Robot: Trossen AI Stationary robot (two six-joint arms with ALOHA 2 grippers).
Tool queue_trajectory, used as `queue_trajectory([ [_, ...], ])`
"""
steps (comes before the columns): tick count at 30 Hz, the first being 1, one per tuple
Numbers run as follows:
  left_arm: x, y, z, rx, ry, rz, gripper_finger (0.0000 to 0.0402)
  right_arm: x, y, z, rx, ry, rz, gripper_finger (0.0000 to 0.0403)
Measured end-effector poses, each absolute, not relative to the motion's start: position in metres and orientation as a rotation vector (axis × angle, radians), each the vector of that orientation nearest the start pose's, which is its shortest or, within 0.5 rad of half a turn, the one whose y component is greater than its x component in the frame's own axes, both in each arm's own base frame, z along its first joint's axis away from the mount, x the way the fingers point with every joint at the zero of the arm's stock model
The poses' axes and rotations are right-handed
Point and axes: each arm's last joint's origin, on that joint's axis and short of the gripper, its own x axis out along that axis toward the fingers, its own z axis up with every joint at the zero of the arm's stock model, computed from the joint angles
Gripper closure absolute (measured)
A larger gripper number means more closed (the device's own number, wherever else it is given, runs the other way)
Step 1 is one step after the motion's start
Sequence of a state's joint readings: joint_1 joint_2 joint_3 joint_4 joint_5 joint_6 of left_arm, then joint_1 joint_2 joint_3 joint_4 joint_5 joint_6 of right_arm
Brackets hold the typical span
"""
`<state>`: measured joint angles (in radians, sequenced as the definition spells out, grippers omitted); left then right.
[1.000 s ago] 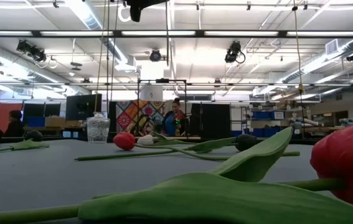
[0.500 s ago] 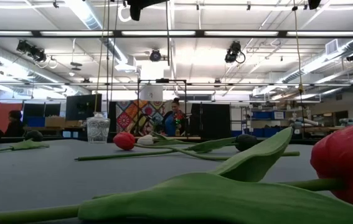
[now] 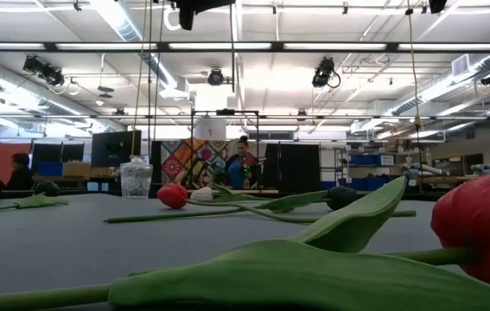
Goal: Sort flowers into vase by color
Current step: Put the right white tulip into the transparent flower vase
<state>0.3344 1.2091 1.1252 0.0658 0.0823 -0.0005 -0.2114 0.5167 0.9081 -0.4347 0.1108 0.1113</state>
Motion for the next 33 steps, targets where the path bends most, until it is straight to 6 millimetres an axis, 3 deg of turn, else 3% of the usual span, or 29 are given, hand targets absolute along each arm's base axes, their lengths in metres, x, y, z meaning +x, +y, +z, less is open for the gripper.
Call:
queue_trajectory([
  [10,0.253,0.089,0.381,-0.044,0.106,0.351,0.0401,0.088,-0.022,0.379,0.112,0.026,-0.324,0.0304],
  [18,0.206,0.095,0.367,0.005,0.273,0.475,0.0401,0.088,-0.022,0.379,0.111,0.026,-0.323,0.0304],
  [23,0.171,0.092,0.349,0.013,0.239,0.513,0.0401,0.088,-0.022,0.379,0.111,0.026,-0.323,0.0304],
  [26,0.157,0.092,0.348,0.031,0.188,0.553,0.0401,0.088,-0.022,0.379,0.111,0.026,-0.323,0.0304],
  [33,0.13,0.11,0.343,0.059,0.131,0.805,0.0401,0.088,-0.022,0.379,0.111,0.026,-0.324,0.0304],
])
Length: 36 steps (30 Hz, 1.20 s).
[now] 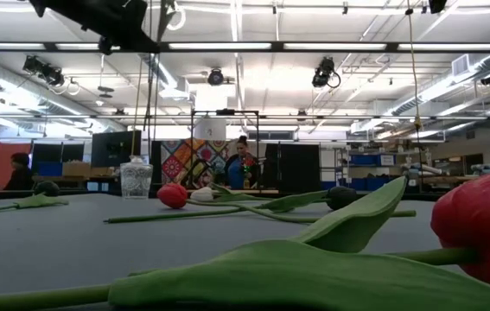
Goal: Sort flowers into vase by color
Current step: Put the right white tulip into the transparent flower vase
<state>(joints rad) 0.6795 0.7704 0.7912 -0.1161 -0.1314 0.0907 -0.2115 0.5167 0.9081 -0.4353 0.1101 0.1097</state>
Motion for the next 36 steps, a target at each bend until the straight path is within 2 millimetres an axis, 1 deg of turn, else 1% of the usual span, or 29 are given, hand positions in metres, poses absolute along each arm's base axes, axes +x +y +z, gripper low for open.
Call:
queue_trajectory([
  [3,0.121,0.12,0.331,0.04,0.107,0.89,0.0401,0.088,-0.022,0.379,0.111,0.026,-0.324,0.0304],
  [7,0.116,0.131,0.31,-0.004,0.08,0.952,0.0401,0.088,-0.022,0.379,0.111,0.027,-0.323,0.0304],
  [9,0.116,0.132,0.307,-0.004,0.045,0.957,0.0401,0.088,-0.022,0.379,0.111,0.026,-0.324,0.0304],
  [12,0.115,0.134,0.296,-0.025,0.065,0.965,0.0401,0.088,-0.022,0.379,0.111,0.027,-0.323,0.0304],
  [16,0.113,0.136,0.29,-0.034,0.06,0.985,0.0401,0.088,-0.022,0.378,0.111,0.027,-0.324,0.0304],
  [18,0.112,0.138,0.282,-0.048,0.071,0.984,0.0401,0.088,-0.022,0.378,0.111,0.027,-0.324,0.0304],
  [23,0.109,0.14,0.266,-0.129,0.034,0.996,0.0401,0.088,-0.022,0.378,0.111,0.027,-0.323,0.0304],
  [29,0.107,0.14,0.25,-0.165,0.053,1.018,0.0401,0.088,-0.022,0.379,0.111,0.027,-0.324,0.0304],
  [32,0.106,0.139,0.237,-0.183,0.088,1.024,0.0401,0.088,-0.022,0.379,0.111,0.027,-0.324,0.0304],
  [36,0.105,0.138,0.225,-0.258,0.089,1.031,0.0398,0.088,-0.022,0.379,0.111,0.027,-0.323,0.0304],
])
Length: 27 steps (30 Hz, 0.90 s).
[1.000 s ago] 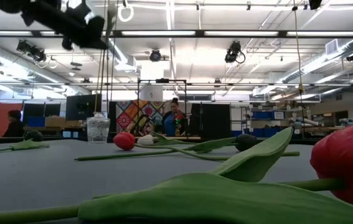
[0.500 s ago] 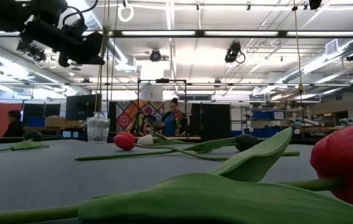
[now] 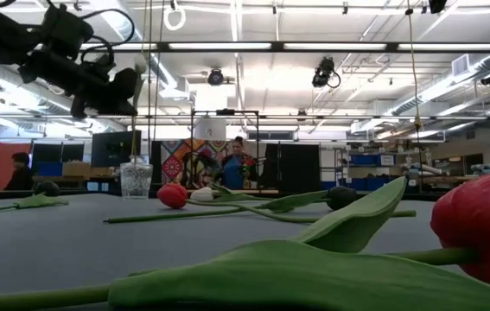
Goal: Sort flowers into vase by color
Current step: Put the right white tulip into the transparent flower vase, then put the white tulip into the transparent vase
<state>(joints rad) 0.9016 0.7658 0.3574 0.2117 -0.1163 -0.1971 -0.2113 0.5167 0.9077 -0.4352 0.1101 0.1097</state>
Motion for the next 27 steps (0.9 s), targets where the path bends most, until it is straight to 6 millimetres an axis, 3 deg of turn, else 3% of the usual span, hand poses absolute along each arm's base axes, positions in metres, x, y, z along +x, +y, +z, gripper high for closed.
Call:
queue_trajectory([
  [15,0.103,0.137,0.219,-0.412,0.06,1.099,0.0237,0.088,-0.022,0.379,0.111,0.027,-0.324,0.0304],
  [21,0.103,0.136,0.23,-0.459,0.196,1.083,0.0213,0.088,-0.022,0.378,0.111,0.027,-0.324,0.0304],
  [27,0.099,0.132,0.256,-0.421,0.373,1.075,0.0207,0.088,-0.022,0.379,0.111,0.027,-0.324,0.0304],
])
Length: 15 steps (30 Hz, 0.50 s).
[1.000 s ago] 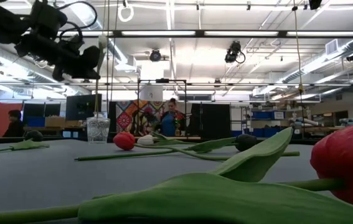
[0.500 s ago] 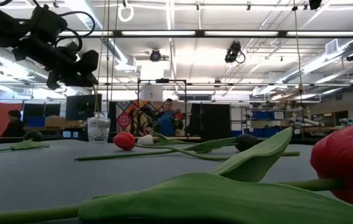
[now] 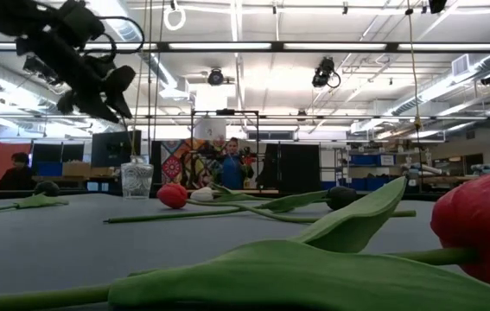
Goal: Sort flowers into vase by color
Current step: Put the white tulip into the transparent vase
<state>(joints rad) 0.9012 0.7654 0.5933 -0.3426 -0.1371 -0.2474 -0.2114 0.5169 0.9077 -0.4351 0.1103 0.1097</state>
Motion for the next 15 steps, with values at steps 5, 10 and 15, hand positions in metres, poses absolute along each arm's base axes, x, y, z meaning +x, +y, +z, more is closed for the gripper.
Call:
queue_trajectory([
  [5,0.096,0.128,0.279,-0.358,0.46,1.078,0.0207,0.088,-0.022,0.378,0.111,0.027,-0.324,0.0304],
  [10,0.091,0.123,0.299,-0.289,0.54,1.071,0.0207,0.088,-0.022,0.378,0.111,0.027,-0.324,0.0304],
  [15,0.092,0.115,0.308,-0.226,0.635,1.006,0.0207,0.088,-0.022,0.378,0.111,0.027,-0.324,0.0304],
])
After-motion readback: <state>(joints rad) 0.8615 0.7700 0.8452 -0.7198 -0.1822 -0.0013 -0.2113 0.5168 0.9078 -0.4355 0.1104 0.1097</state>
